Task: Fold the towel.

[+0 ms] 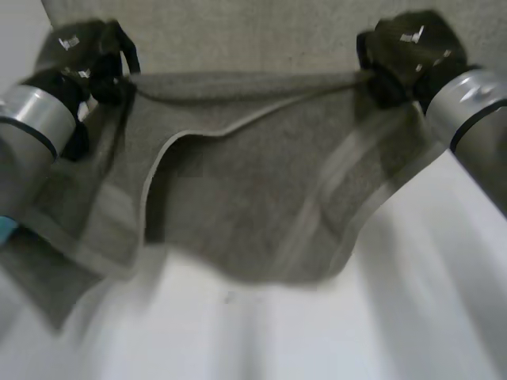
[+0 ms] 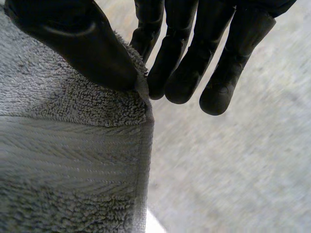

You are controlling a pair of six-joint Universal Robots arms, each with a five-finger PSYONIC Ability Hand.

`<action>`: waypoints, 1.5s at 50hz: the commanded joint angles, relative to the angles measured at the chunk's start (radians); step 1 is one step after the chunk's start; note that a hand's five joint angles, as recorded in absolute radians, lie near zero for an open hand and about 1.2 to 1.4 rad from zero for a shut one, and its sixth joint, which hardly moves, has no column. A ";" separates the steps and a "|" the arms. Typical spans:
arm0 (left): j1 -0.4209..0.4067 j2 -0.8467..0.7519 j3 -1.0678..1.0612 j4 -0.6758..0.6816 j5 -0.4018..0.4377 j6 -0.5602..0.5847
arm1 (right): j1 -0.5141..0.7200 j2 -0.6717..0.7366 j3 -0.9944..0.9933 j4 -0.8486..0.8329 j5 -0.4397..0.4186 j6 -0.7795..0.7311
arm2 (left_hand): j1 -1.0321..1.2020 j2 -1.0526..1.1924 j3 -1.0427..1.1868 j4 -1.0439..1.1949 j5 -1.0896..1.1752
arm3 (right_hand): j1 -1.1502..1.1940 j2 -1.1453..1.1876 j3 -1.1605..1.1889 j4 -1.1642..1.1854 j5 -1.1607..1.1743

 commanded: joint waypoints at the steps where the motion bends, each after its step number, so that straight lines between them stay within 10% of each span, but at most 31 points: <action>1: -0.004 -0.151 -0.086 0.016 -0.002 0.033 | 0.014 0.093 0.091 -0.003 0.002 0.003 | 0.201 0.179 0.181 0.179 0.189 | 0.053 0.065 0.063 0.057 0.045; 6: -0.007 -0.274 -0.126 0.028 -0.004 0.084 | 0.031 0.151 0.163 -0.021 0.003 0.003 | 0.201 0.179 0.181 0.179 0.189 | 0.053 0.065 0.063 0.057 0.045; 8: -0.010 -0.323 -0.128 0.028 -0.011 0.113 | 0.031 0.163 0.205 -0.047 0.002 0.003 | -0.663 -0.685 -0.682 -0.685 -0.675 | 0.053 0.065 0.063 0.057 0.045; 10: -0.010 -0.332 -0.125 0.028 -0.015 0.122 | 0.029 0.165 0.225 -0.067 0.002 0.004 | -1.021 -1.043 -1.040 -1.043 -1.033 | 0.053 0.065 0.063 0.057 0.045; 30: -0.165 -0.158 -0.263 0.022 -0.036 0.084 | 0.020 0.200 0.269 -0.130 0.003 0.003 | -0.988 -1.010 -1.007 -1.010 -1.000 | 0.053 0.065 0.063 0.057 0.045; 43: -0.318 -0.291 -0.267 0.088 -0.241 0.069 | 0.020 0.211 0.272 -0.128 0.005 -0.002 | -0.885 -0.908 -0.905 -0.907 -0.897 | 0.053 0.065 0.063 0.057 0.045; 71: -0.322 -0.305 -0.306 0.187 -0.401 0.219 | 0.019 0.225 0.265 -0.128 0.018 -0.009 | -0.524 -0.546 -0.543 -0.546 -0.536 | 0.053 0.065 0.063 0.057 0.045; 75: -0.320 -0.288 -0.313 0.187 -0.401 0.219 | 0.019 0.226 0.265 -0.128 0.018 -0.009 | -0.211 -0.234 -0.231 -0.233 -0.223 | 0.053 0.065 0.063 0.057 0.045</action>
